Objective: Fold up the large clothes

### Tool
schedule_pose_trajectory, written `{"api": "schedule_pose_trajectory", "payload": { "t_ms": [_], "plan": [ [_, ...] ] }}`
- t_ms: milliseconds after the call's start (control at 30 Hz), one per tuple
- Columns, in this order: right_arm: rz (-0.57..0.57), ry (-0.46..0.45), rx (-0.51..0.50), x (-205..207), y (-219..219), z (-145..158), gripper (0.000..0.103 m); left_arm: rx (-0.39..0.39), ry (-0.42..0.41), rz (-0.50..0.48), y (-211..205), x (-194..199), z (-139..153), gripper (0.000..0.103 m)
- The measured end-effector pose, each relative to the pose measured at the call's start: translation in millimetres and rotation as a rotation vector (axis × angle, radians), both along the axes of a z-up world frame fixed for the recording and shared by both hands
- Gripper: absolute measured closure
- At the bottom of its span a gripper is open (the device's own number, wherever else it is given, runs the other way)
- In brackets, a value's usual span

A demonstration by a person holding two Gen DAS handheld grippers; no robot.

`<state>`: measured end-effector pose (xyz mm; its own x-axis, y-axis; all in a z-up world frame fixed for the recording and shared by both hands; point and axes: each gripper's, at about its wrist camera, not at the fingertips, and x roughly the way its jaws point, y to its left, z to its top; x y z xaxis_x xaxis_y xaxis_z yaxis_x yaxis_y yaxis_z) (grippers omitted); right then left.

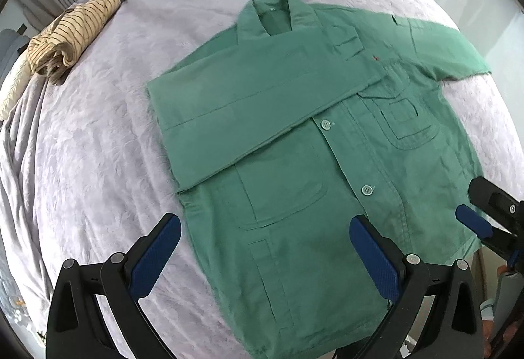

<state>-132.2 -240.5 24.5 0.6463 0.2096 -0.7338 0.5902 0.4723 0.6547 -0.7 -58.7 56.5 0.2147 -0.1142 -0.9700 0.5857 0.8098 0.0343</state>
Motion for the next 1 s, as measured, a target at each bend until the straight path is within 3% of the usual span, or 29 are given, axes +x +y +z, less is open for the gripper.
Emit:
{"api": "schedule_pose_trajectory", "payload": {
  "t_ms": [200,500,700,1000],
  "plan": [
    [-0.005,0.004,-0.046,-4,4,26,0.0,-0.053,0.006,0.011,2,4,12,0.0],
    [0.018,0.027,-0.039,2,-15,33,0.0,-0.076,0.026,0.059,-11,8,14,0.0],
    [0.036,0.037,-0.018,6,-60,29,0.0,-0.057,0.041,0.12,-48,14,6,0.0],
    [0.029,0.054,0.024,14,-176,18,0.0,-0.06,0.072,0.164,-134,12,-7,0.0]
  ]
}}
